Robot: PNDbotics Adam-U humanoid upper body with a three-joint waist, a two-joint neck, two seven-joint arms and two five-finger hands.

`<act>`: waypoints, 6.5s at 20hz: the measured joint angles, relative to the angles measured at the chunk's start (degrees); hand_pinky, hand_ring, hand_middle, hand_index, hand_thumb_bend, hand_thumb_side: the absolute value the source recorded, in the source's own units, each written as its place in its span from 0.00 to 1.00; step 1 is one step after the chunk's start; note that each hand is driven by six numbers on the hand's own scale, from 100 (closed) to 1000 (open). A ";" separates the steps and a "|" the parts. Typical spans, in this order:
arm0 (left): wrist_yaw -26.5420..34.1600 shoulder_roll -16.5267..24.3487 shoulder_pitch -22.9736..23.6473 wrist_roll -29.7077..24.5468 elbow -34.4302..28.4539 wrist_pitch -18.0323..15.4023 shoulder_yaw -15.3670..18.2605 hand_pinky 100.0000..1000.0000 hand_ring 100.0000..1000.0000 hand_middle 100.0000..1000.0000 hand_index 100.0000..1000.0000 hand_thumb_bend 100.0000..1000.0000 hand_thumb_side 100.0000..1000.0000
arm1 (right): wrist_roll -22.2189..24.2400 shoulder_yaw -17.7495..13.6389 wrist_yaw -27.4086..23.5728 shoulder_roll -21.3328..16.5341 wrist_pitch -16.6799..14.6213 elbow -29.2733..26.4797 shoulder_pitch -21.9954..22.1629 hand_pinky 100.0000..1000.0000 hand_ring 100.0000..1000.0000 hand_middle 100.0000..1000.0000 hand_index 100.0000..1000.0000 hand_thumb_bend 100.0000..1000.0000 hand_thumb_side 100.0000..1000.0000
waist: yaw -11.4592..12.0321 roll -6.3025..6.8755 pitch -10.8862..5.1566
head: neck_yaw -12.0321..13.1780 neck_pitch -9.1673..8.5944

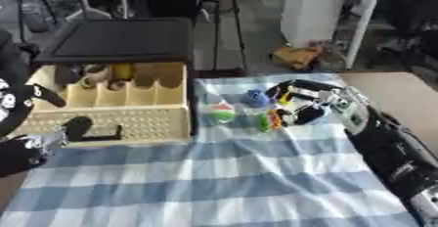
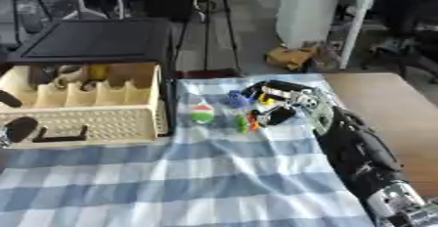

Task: Pick up objects from table and place into drawer.

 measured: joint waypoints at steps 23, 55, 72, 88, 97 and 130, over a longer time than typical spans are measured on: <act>0.00 -0.45 -0.08 -0.33 0.00 -0.57 -0.34 0.00 0.00 0.00 0.65 0.56 1.00 | -0.68 0.08 9.87 0.05 -2.82 3.78 -1.30 0.79 0.87 0.88 0.94 0.12 0.31 | 0.90 -0.15 1.41 | -0.06 -0.49; 0.03 -0.49 -0.59 -0.31 0.00 -1.09 -0.54 0.00 0.00 0.00 0.65 0.53 1.00 | -10.70 -0.72 15.04 0.01 -2.30 6.09 -1.26 0.19 0.32 0.46 0.67 0.00 0.00 | 1.43 0.08 2.81 | -0.23 -1.01; -0.07 -0.47 -0.08 -0.39 0.00 -1.12 -0.52 0.00 0.00 0.00 0.65 0.52 1.00 | -16.21 -0.46 5.03 -0.69 -2.09 -4.22 -1.20 0.12 0.26 0.36 0.61 0.00 0.00 | 0.22 -0.57 1.77 | 0.16 -1.01; -0.25 -0.45 0.96 -0.83 0.00 -1.13 -0.69 0.00 0.00 0.00 0.65 0.52 1.00 | -10.21 2.92 -4.62 0.98 -3.80 -17.81 -8.96 0.14 0.29 0.39 0.60 0.00 0.00 | 0.60 -0.91 -0.05 | 0.43 -1.01; 0.11 -0.55 0.65 -1.62 0.00 -1.89 -1.35 0.00 0.00 0.00 0.65 0.51 1.00 | -6.87 5.39 -6.02 7.56 -5.42 -18.84 -12.32 0.17 0.31 0.41 0.63 0.00 0.00 | 2.66 -0.65 -0.21 | -0.95 -1.01; 0.29 -1.00 0.39 -2.10 0.00 -2.27 -1.73 0.00 0.00 0.00 0.65 0.51 1.00 | -0.83 9.61 -8.29 11.65 -11.34 -17.44 -14.37 0.74 0.82 0.87 0.97 0.47 0.57 | 3.65 -1.35 -0.74 | -1.40 -1.52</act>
